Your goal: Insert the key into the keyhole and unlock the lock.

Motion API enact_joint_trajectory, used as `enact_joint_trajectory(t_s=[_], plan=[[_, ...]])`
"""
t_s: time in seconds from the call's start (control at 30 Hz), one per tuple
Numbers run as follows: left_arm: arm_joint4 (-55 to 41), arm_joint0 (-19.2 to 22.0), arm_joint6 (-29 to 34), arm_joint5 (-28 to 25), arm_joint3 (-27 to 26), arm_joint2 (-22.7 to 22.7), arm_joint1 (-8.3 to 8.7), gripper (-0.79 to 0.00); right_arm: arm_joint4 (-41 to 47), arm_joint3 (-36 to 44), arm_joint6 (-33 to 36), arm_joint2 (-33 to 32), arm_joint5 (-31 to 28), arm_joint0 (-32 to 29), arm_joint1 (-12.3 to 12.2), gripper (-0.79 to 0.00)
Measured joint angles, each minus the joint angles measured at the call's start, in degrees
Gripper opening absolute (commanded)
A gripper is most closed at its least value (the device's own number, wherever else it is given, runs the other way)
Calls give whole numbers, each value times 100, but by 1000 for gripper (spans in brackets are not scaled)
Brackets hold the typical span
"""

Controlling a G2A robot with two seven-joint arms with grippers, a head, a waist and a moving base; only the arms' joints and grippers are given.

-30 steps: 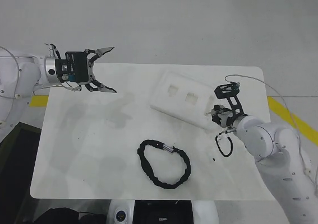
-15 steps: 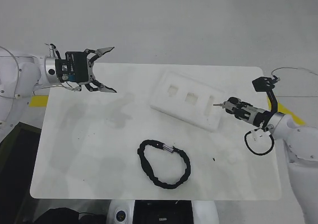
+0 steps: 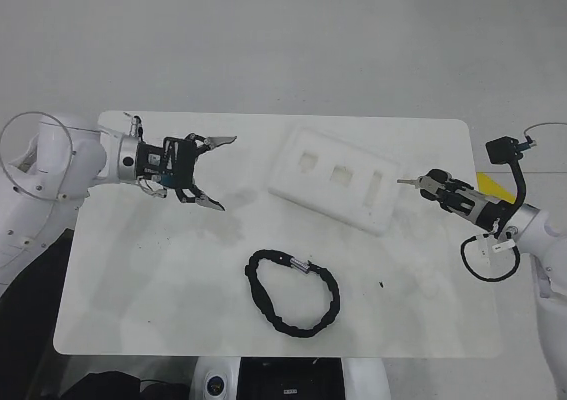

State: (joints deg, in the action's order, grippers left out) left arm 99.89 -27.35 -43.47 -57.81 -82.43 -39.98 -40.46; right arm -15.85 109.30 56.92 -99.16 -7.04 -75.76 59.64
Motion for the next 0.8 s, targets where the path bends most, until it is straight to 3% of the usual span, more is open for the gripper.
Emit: enact_joint_trajectory(t_s=[0.17,0.4,0.8], plan=[[95,-186,23,-19,-264,380,-22,0,0,0,0,0,0,0,0,-785],[85,-150,123,-19,-292,885,-121,0,0,0,0,0,0,0,0,-785],[-485,232,628,-19,39,2128,-581,0,0,0,0,0,0,0,0,-785]])
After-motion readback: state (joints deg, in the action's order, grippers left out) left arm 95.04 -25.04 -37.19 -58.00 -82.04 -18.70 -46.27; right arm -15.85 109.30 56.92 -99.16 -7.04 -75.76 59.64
